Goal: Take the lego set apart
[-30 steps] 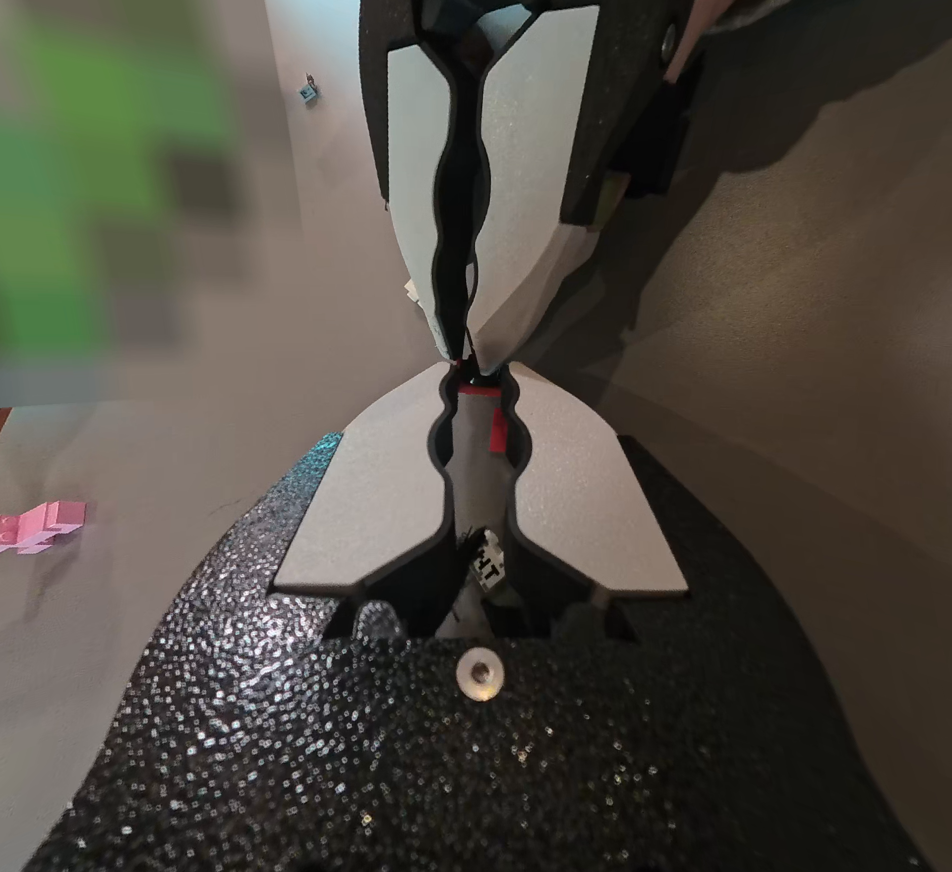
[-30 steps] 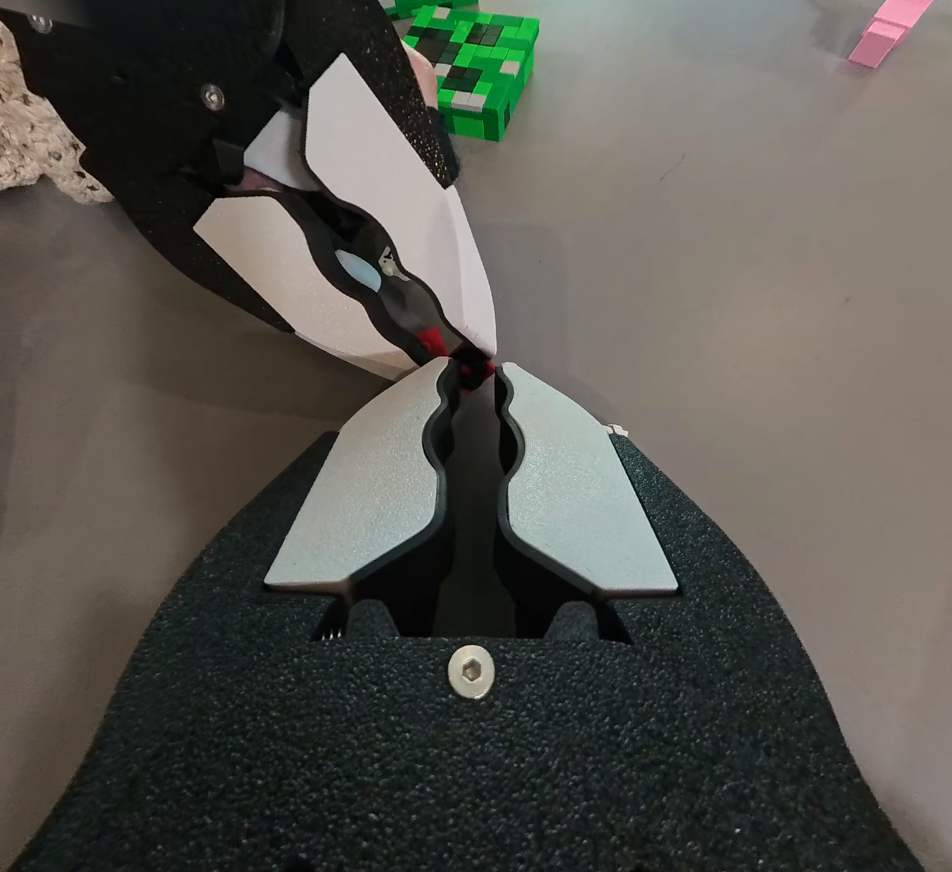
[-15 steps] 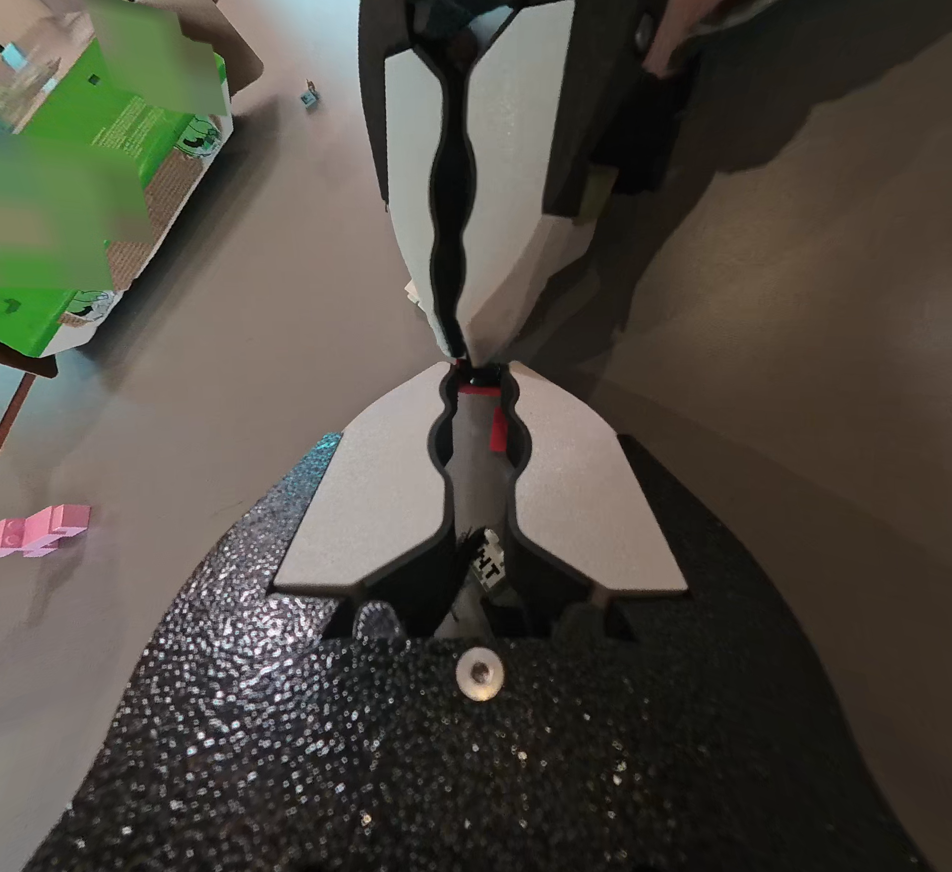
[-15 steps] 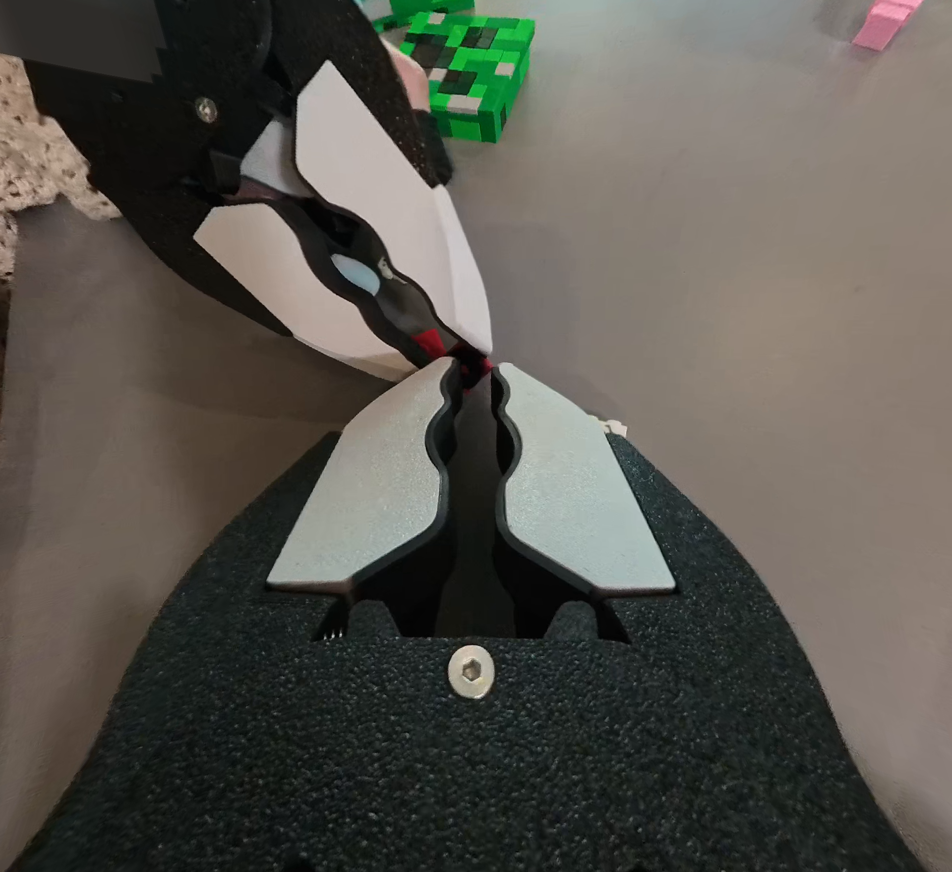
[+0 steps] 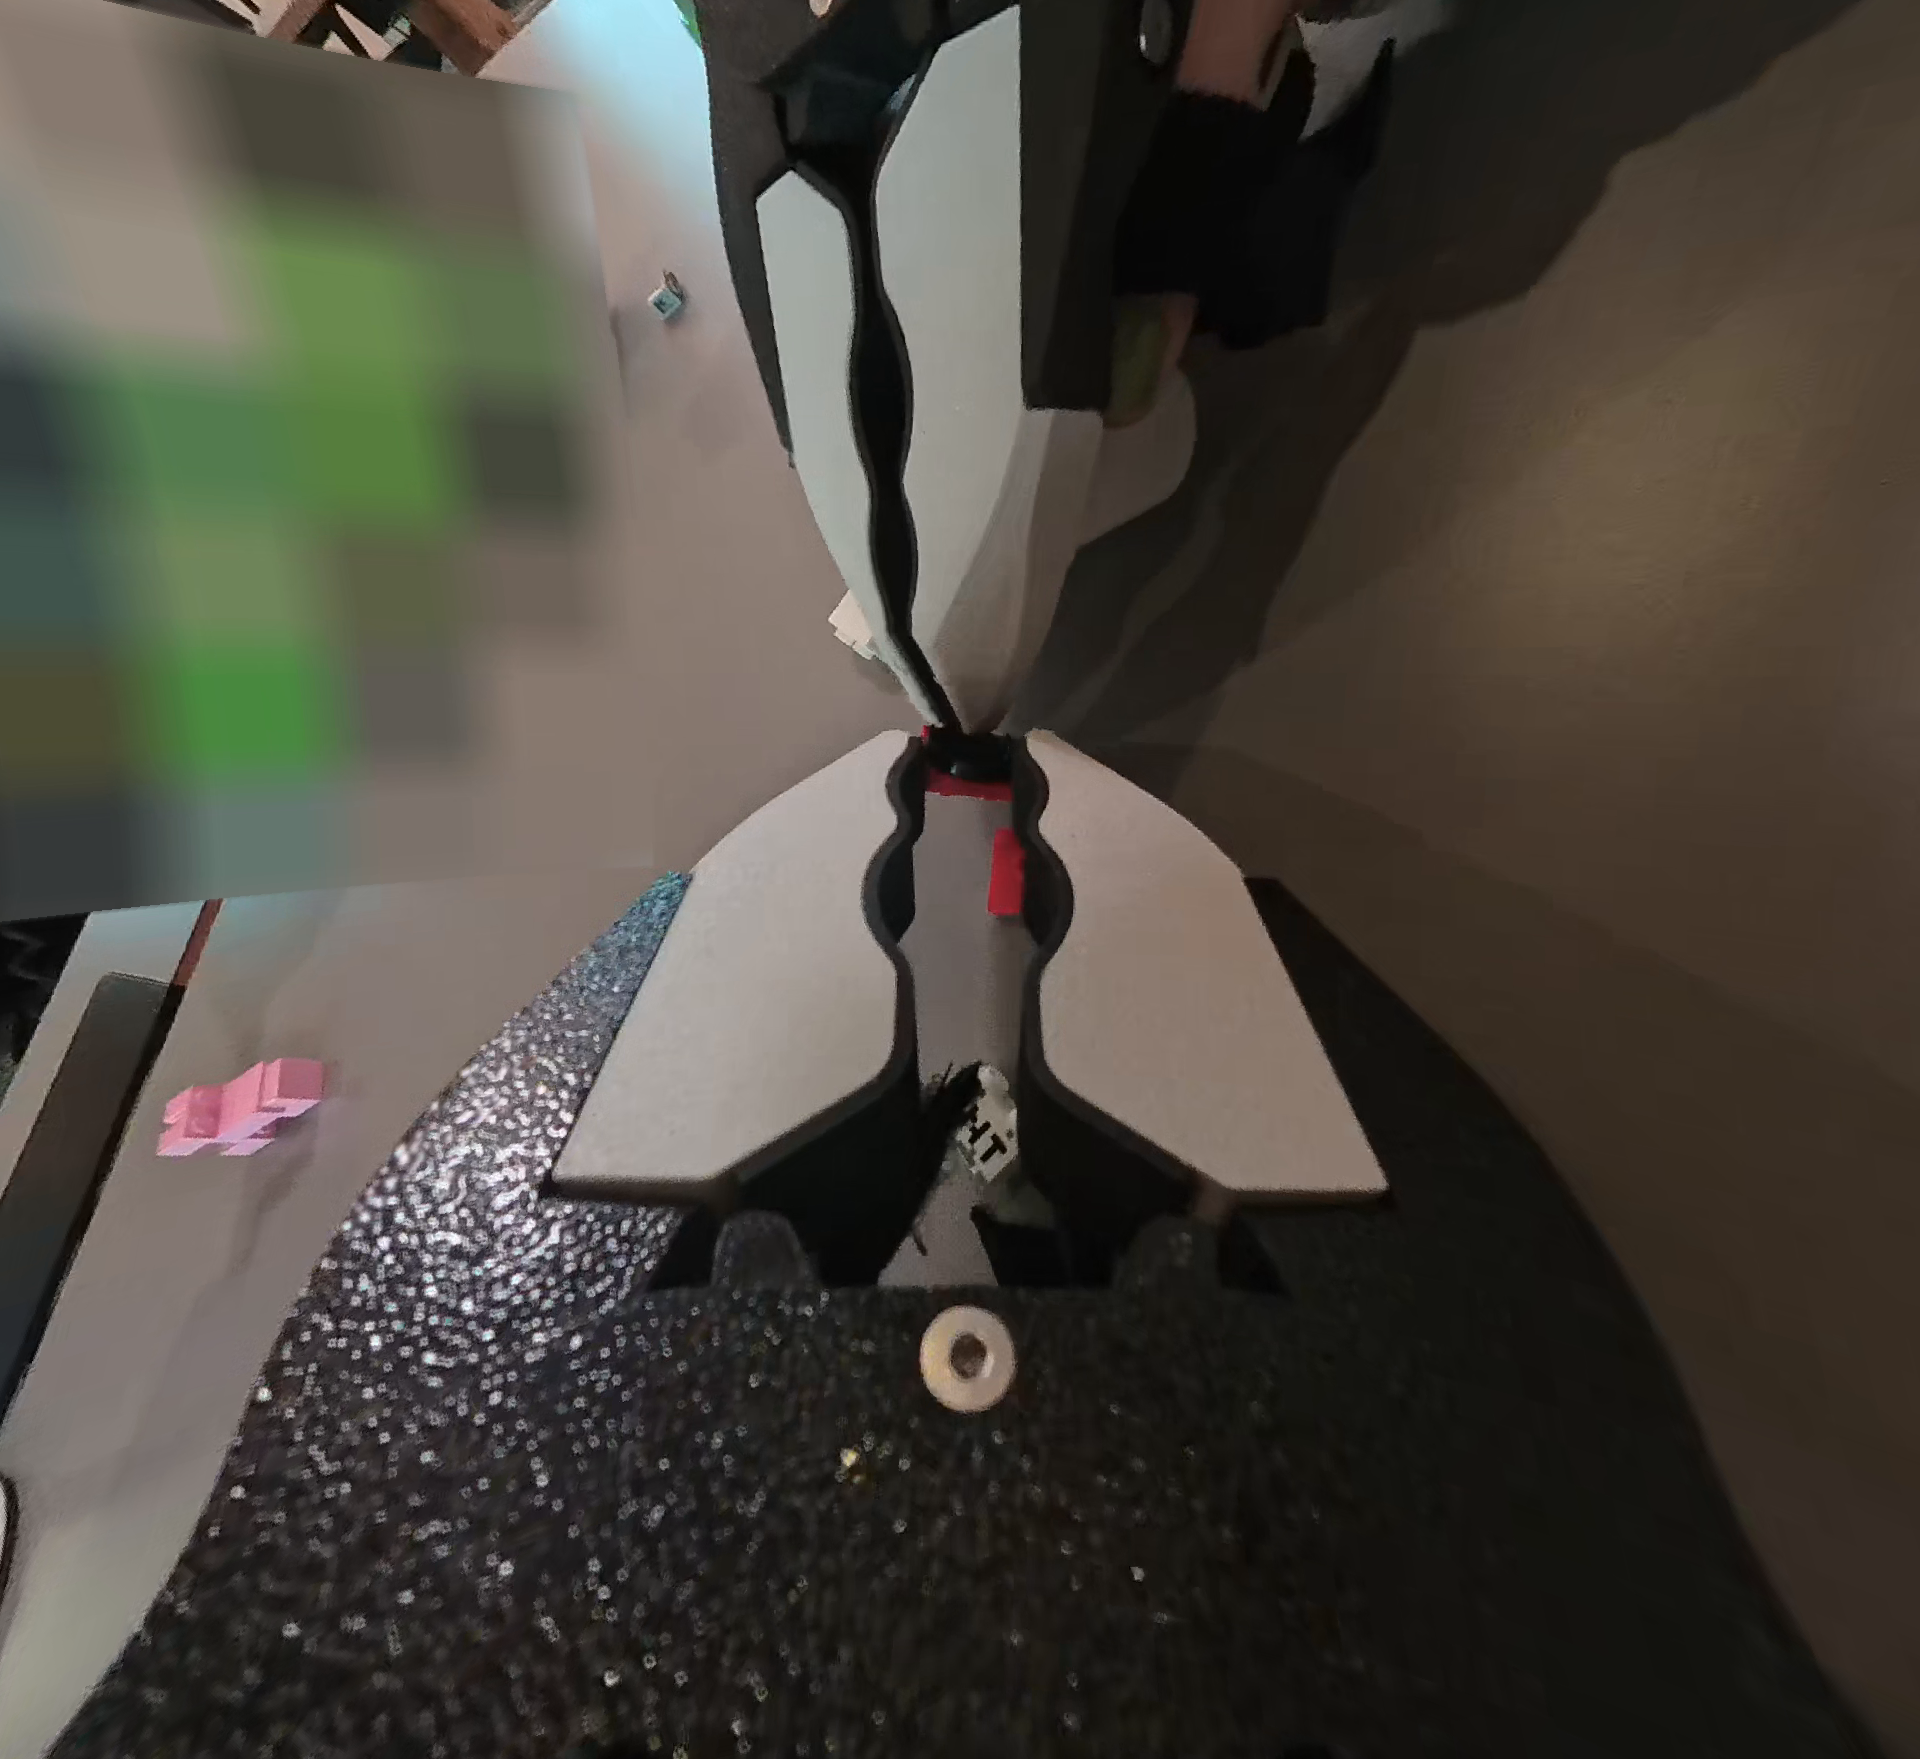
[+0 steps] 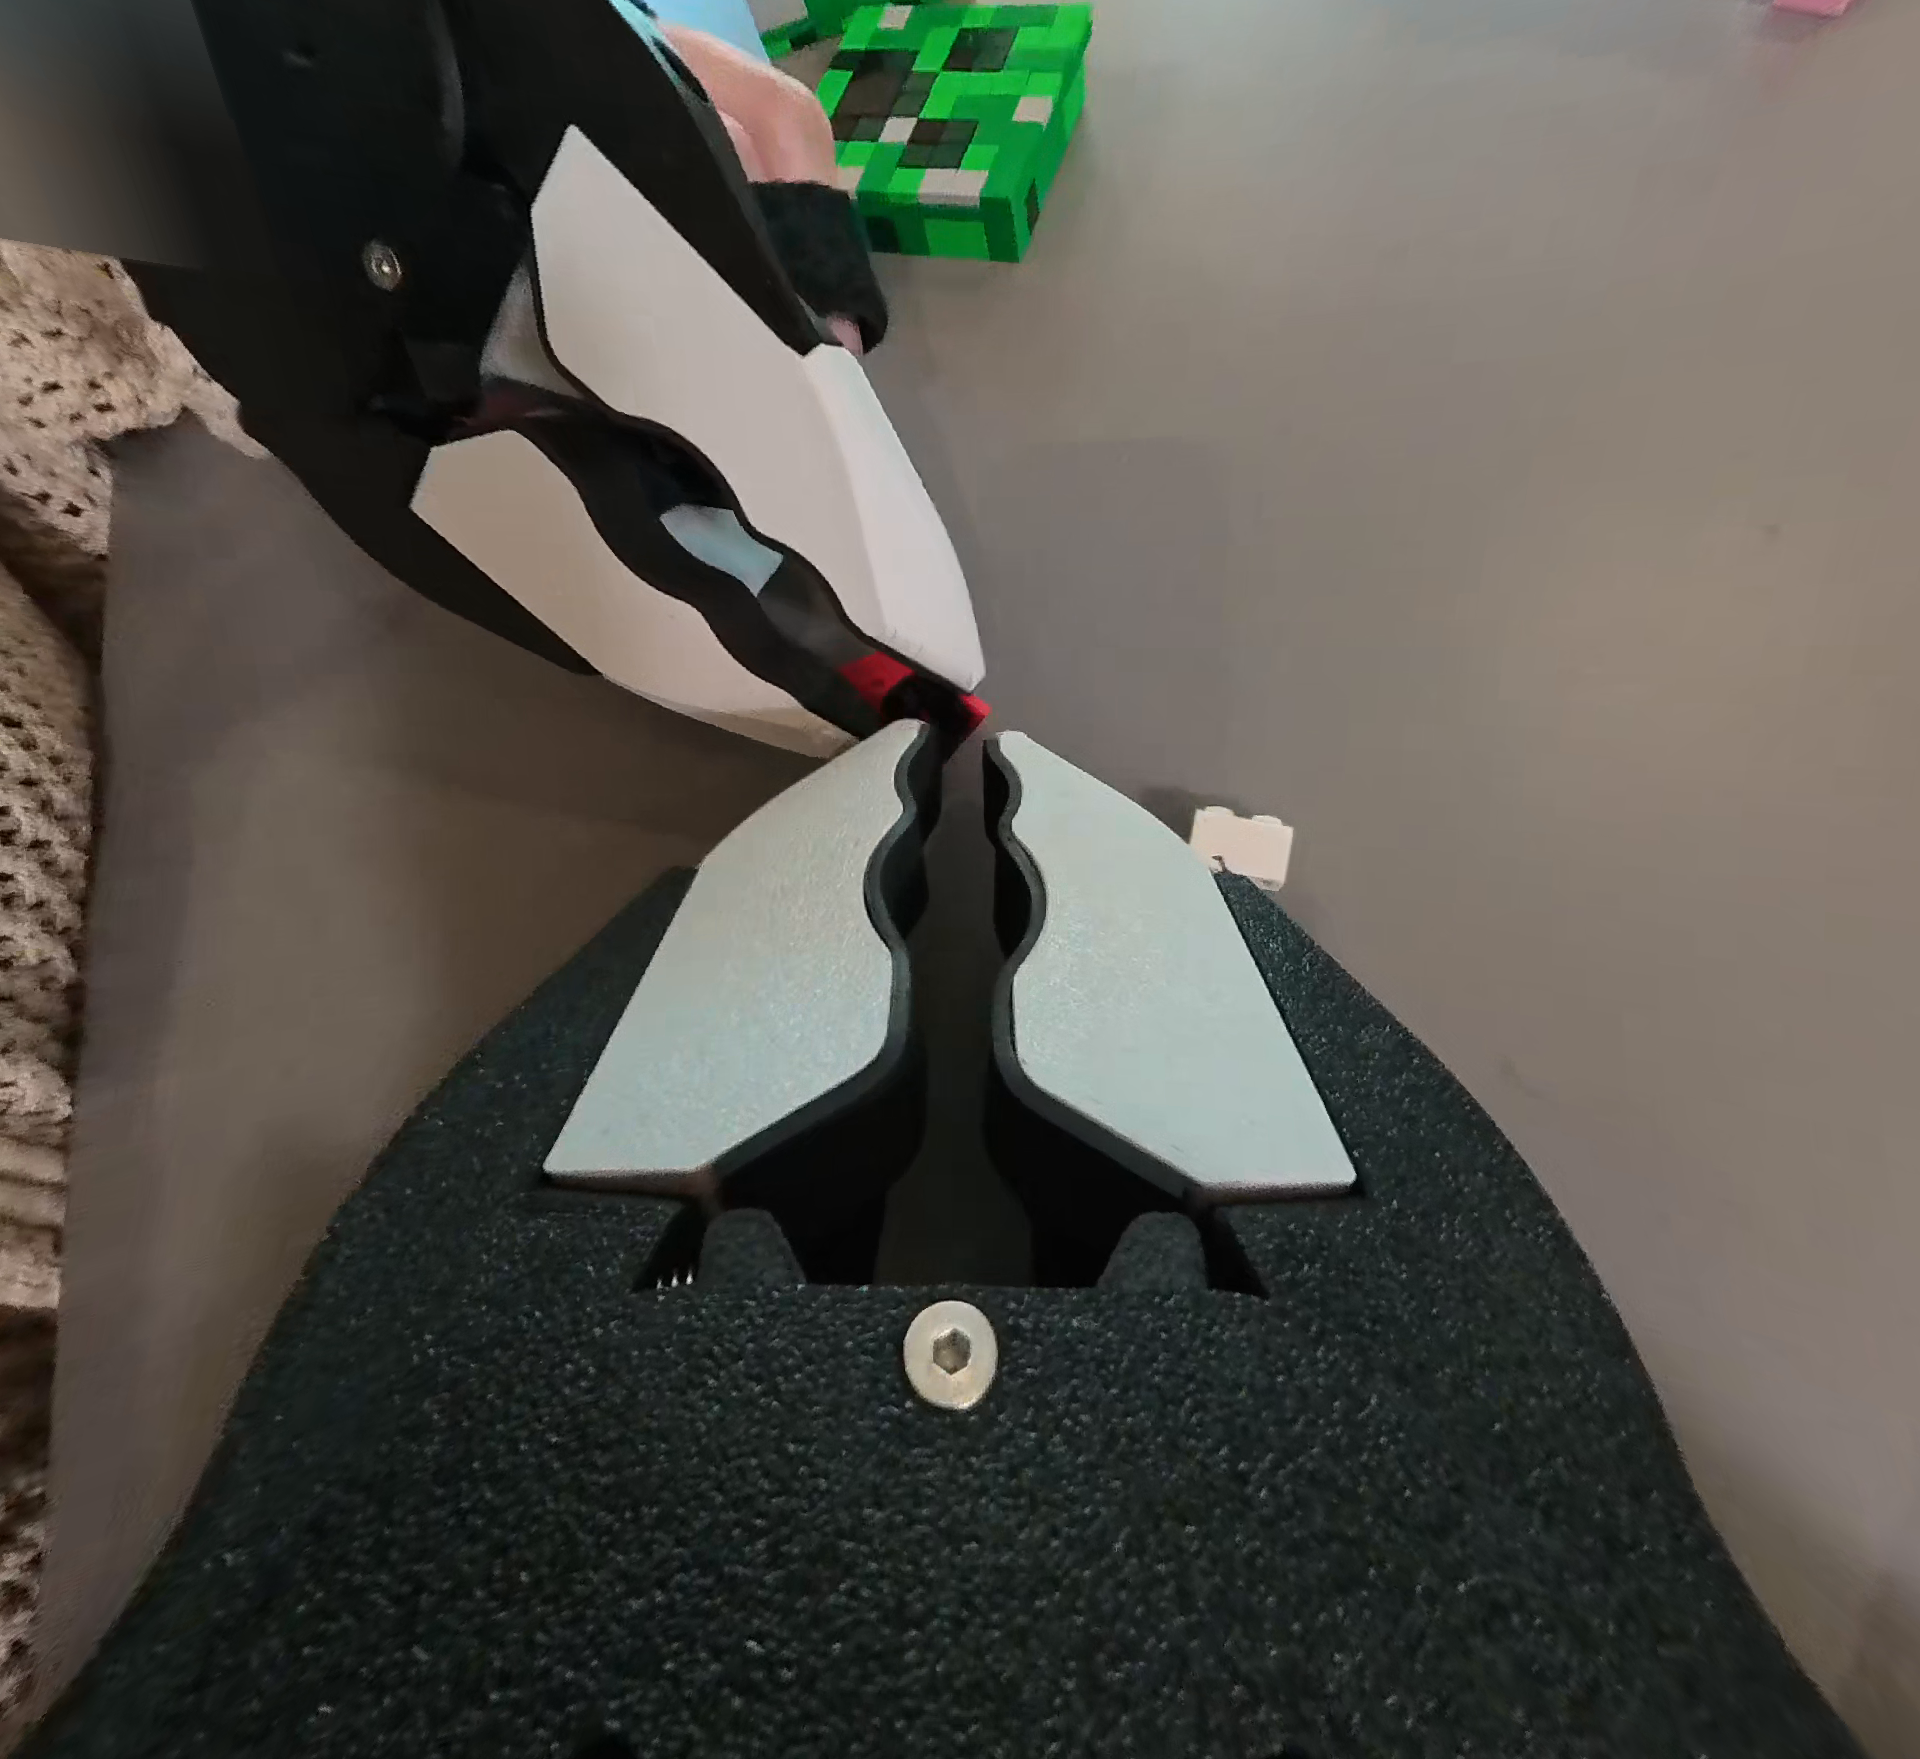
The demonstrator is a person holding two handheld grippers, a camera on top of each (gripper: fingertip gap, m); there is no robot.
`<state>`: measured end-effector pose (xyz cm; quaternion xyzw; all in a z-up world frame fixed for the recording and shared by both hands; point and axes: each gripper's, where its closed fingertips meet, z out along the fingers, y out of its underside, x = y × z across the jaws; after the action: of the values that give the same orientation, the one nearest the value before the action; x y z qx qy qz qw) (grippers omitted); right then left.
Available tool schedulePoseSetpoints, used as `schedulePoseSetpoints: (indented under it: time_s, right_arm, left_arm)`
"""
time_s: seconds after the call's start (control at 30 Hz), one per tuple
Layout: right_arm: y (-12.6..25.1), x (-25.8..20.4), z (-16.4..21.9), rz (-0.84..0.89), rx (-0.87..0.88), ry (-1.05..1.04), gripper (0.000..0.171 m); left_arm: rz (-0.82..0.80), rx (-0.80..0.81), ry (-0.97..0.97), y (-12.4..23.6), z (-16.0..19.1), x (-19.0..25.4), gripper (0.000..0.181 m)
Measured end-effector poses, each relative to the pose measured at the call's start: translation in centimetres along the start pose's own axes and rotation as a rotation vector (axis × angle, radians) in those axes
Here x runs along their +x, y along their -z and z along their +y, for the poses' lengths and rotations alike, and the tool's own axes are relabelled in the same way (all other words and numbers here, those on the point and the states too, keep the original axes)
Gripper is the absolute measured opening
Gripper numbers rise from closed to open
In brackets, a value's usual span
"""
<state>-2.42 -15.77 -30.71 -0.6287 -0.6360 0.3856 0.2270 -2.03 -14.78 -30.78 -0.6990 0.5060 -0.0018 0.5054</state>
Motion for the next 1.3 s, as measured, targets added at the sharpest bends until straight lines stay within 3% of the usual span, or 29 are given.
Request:
schedulePoseSetpoints:
  time_s: [0.63,0.9,1.1,1.2,1.3]
  right_arm:
    - [0.4,-0.7,-0.9,-0.108,0.078,-0.137,0.0]
    - [1.5,-1.2,-2.9,-0.034,0.243,0.11,0.0]
    - [2.6,-2.3,-4.3,-0.139,0.374,0.059,0.0]
    - [2.6,-2.0,-4.4,-0.118,0.382,0.042,0.013]
    - [2.7,-2.4,-4.6,-0.127,0.404,0.058,0.015]
  left_arm:
    - [-0.153,0.065,-0.189,1.2,-0.8,-1.2,0.015]
    - [-0.198,0.19,-0.095,2.7,-2.2,-2.4,0.015]
    - [-0.247,0.279,-0.09,3.8,-3.3,-3.2,0.015]
    - [-0.279,0.282,-0.127,4.1,-3.5,-3.3,0.015]
    - [-0.269,0.277,-0.133,4.0,-3.5,-3.1,0.015]
